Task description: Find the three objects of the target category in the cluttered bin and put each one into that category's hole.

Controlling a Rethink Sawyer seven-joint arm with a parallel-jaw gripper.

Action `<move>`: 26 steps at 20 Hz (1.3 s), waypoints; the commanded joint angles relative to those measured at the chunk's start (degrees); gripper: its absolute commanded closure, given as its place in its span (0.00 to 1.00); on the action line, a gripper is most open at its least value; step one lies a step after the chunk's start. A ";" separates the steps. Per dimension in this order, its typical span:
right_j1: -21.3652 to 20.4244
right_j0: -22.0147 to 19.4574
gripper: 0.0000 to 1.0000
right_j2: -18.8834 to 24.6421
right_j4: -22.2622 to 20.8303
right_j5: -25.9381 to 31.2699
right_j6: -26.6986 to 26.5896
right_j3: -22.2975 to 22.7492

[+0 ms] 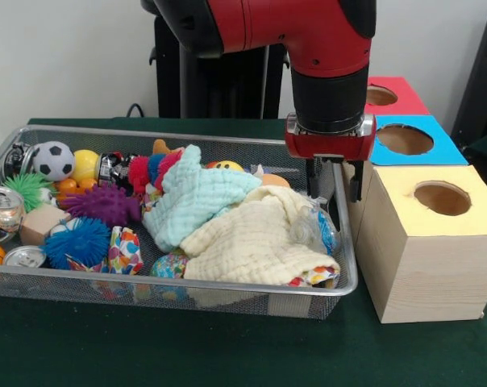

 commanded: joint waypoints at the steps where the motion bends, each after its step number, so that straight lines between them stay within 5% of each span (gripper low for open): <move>1: -0.57 0.70 0.00 -0.35 -4.36 -0.87 -6.38 -0.02; 20: 2.47 -0.30 0.00 2.30 -5.21 2.31 -11.65 -5.23; 26: 0.47 0.91 0.00 -0.52 -7.56 3.98 -10.54 -5.94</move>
